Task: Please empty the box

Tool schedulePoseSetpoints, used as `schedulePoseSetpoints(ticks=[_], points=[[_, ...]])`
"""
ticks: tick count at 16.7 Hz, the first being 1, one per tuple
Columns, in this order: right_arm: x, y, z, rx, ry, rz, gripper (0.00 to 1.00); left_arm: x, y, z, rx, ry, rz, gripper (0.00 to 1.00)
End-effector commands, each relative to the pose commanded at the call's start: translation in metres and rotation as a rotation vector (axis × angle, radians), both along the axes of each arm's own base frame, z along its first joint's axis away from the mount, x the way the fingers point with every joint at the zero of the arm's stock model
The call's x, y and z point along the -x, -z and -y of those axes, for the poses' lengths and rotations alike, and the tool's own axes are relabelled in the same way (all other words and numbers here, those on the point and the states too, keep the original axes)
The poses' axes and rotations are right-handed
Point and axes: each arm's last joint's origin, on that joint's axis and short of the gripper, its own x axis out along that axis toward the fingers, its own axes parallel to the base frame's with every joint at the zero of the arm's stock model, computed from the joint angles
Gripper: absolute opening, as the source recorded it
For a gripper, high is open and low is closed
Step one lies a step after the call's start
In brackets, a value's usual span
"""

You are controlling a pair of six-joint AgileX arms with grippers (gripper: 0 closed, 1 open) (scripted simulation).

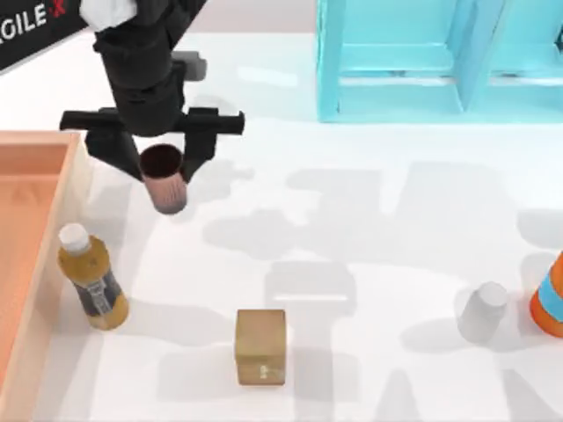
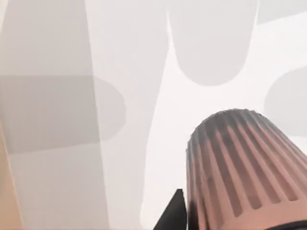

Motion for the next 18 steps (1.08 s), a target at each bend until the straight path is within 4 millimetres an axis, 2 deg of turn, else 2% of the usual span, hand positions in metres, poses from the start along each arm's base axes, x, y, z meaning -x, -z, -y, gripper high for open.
schedulePoseSetpoints(ticks=[7,15,18], points=[[0.000,0.000,0.000,0.000,0.000,0.000,1.00,0.004,0.007,0.002,-0.005,-0.026,-0.023,0.00],[0.000,0.000,0.000,0.000,0.000,0.000,1.00,0.005,0.050,0.003,-0.004,-0.025,-0.020,0.00],[0.000,0.000,0.000,0.000,0.000,0.000,1.00,0.006,0.051,0.003,-0.004,-0.025,-0.021,0.00]])
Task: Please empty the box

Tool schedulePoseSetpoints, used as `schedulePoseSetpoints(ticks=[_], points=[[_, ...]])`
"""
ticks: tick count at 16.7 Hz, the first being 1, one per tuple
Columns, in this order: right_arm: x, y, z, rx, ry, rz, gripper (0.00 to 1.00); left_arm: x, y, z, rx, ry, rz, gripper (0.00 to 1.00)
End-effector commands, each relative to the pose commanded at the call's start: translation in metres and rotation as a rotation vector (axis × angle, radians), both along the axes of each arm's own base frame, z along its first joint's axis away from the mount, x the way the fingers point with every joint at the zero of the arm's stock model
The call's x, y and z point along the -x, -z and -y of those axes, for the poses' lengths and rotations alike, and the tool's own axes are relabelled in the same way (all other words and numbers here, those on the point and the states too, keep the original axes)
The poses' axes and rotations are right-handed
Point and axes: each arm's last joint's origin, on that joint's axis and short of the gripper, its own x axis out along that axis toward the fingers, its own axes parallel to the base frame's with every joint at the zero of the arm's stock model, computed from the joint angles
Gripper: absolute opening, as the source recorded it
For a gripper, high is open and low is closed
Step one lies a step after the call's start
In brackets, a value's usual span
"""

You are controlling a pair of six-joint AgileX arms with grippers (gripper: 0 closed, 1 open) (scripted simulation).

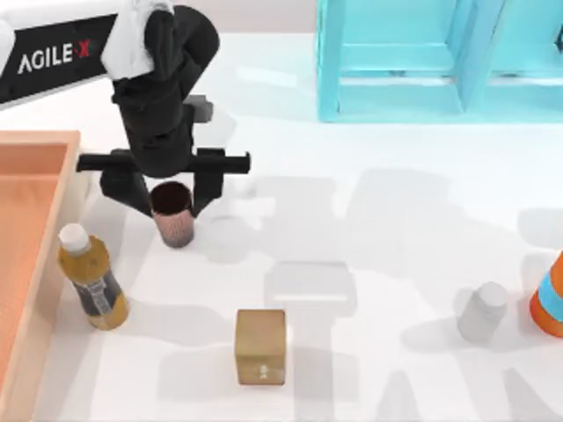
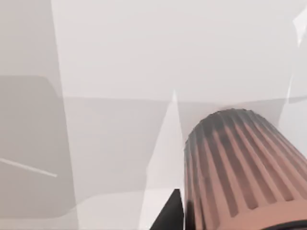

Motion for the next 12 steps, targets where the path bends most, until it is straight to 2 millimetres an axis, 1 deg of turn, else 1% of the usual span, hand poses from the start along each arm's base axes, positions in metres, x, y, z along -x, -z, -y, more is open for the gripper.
schedulePoseSetpoints(ticks=[1,12], points=[[0.0000,0.0000,0.0000,0.000,0.000,0.000,1.00,0.0000,0.0000,0.0000,0.000,0.000,0.000,0.00],[0.0000,0.0000,0.0000,0.000,0.000,0.000,1.00,0.0000,0.0000,0.0000,0.000,0.000,0.000,0.83]])
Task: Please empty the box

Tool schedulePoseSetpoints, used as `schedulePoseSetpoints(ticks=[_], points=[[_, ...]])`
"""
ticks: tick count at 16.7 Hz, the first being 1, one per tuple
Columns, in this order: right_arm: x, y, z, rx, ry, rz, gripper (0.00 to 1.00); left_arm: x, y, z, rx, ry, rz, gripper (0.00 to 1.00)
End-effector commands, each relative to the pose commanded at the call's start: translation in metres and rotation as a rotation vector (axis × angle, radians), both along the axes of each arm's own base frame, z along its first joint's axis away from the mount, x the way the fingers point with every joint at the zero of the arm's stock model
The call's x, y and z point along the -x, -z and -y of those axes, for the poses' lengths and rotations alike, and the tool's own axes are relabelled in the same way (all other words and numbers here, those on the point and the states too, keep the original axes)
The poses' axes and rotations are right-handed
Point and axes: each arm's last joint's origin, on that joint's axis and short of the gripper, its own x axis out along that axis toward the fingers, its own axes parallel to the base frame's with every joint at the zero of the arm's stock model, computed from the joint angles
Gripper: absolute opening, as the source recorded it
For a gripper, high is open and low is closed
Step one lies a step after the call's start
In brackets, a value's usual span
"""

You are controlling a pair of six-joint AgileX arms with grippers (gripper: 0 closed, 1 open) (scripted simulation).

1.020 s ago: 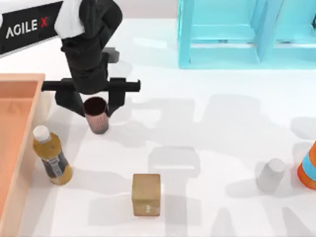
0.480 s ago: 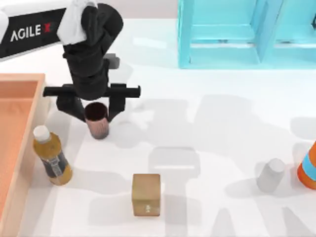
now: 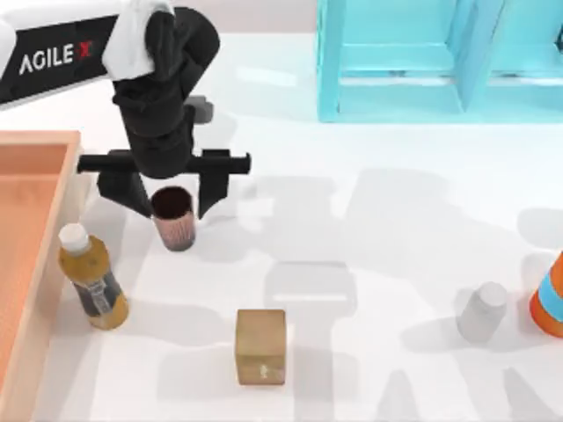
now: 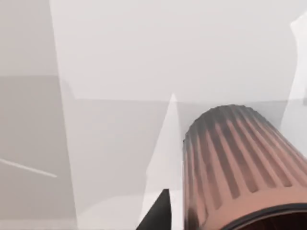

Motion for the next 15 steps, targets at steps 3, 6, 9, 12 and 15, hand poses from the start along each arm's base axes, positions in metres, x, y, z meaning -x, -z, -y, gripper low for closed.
schedulePoseSetpoints(ticks=[3,6,9,12,15], points=[[0.000,0.000,0.000,0.000,0.000,0.000,1.00,0.000,0.000,0.000,0.000,0.000,0.000,1.00],[0.000,0.000,0.000,0.000,0.000,0.000,1.00,0.000,0.000,0.000,0.000,0.000,0.000,1.00],[0.000,0.000,0.000,0.000,0.000,0.000,1.00,0.000,0.000,0.000,0.000,0.000,0.000,1.00],[0.000,0.000,0.000,0.000,0.000,0.000,1.00,0.000,-0.001,0.000,0.000,-0.001,0.000,1.00],[0.000,0.000,0.000,0.000,0.000,0.000,1.00,-0.004,-0.017,0.002,0.000,-0.001,0.001,1.00]])
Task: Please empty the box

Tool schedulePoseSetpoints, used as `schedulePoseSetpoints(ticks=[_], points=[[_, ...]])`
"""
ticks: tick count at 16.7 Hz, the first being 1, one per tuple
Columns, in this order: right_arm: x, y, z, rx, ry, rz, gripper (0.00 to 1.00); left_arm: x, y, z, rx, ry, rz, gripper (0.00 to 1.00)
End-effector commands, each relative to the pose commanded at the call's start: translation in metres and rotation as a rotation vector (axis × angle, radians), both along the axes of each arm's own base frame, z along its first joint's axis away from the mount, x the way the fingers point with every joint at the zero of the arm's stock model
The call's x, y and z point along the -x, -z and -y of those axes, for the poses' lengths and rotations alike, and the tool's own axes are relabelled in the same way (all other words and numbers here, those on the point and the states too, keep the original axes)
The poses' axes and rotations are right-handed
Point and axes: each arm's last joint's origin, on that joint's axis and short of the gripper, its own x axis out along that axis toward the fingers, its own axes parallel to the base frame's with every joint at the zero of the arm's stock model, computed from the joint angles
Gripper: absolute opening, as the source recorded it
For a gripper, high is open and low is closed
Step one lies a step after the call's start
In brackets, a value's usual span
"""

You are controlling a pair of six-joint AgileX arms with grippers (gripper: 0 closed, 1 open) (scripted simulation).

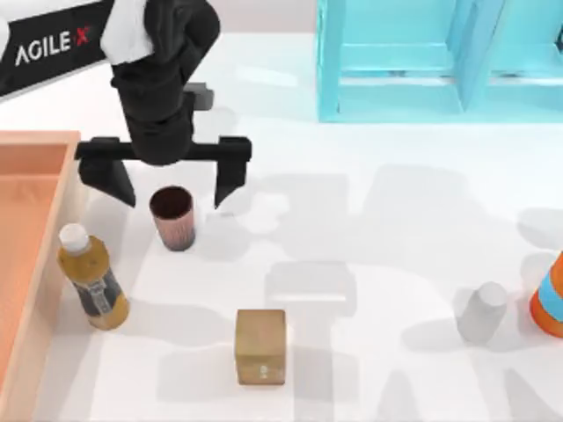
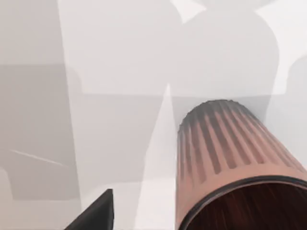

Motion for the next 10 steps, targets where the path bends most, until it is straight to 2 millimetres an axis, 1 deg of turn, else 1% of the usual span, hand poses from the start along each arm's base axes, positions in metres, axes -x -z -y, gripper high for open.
schedulePoseSetpoints(ticks=[3,7,9,10], points=[[0.000,0.000,0.000,0.000,0.000,0.000,1.00,-0.002,-0.029,0.001,-0.003,0.000,-0.008,1.00],[0.000,0.000,0.000,0.000,0.000,0.000,1.00,0.001,-0.068,-0.001,-0.005,0.000,-0.013,1.00],[0.000,0.000,0.000,0.000,0.000,0.000,1.00,0.003,-0.082,-0.002,-0.001,0.000,-0.003,1.00],[0.000,0.000,0.000,0.000,0.000,0.000,1.00,0.003,-0.083,-0.002,0.000,0.000,-0.001,1.00]])
